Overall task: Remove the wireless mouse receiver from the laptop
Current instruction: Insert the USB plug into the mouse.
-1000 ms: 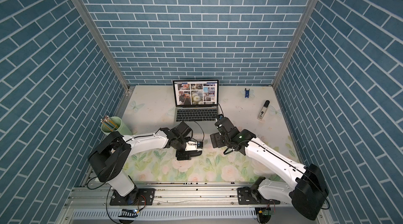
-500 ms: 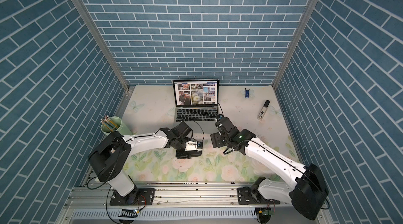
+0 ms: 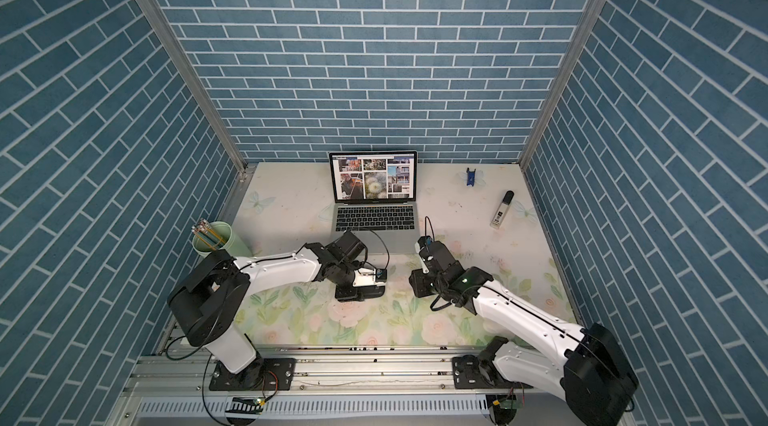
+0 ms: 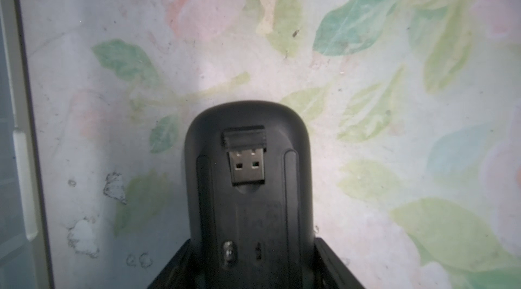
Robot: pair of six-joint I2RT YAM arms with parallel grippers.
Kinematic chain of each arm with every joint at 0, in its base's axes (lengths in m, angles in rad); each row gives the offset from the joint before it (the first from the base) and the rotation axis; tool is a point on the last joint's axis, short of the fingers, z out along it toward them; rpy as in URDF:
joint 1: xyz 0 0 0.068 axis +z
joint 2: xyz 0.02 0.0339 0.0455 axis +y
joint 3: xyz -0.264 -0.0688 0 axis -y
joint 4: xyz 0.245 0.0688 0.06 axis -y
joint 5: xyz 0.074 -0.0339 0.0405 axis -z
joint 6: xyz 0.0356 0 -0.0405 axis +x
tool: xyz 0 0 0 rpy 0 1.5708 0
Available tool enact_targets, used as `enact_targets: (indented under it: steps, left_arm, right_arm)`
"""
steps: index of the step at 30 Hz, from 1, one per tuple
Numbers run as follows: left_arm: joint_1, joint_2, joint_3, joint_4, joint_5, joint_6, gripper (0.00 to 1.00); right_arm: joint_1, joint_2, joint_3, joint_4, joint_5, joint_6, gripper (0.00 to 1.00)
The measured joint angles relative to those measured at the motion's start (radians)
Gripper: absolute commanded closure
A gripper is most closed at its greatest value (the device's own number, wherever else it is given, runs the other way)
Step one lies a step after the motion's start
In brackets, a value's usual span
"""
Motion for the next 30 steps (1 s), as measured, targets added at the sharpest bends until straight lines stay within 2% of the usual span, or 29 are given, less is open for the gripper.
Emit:
enact_targets:
  steps: [3, 7, 11, 16, 30]
  left_arm:
    - [0.000, 0.000, 0.000, 0.007, 0.002, -0.009, 0.37]
    - [0.000, 0.000, -0.002, 0.018, 0.004, -0.024, 0.37]
    - [0.000, 0.000, -0.003, 0.023, 0.005, -0.036, 0.37]
    - [0.000, 0.000, -0.007, 0.034, 0.010, -0.047, 0.36]
    - [0.000, 0.003, -0.008, 0.042, 0.016, -0.061, 0.36]
  right_arm:
    - [0.000, 0.000, -0.066, 0.093, -0.087, 0.066, 0.61]
    - [0.000, 0.032, -0.068, 0.180, -0.150, 0.114, 0.62]
    - [0.000, 0.122, -0.028, 0.234, -0.188, 0.133, 0.68]
    - [0.000, 0.219, 0.005, 0.289, -0.222, 0.142, 0.68]
    - [-0.006, 0.303, 0.000, 0.430, -0.318, 0.160, 0.71]
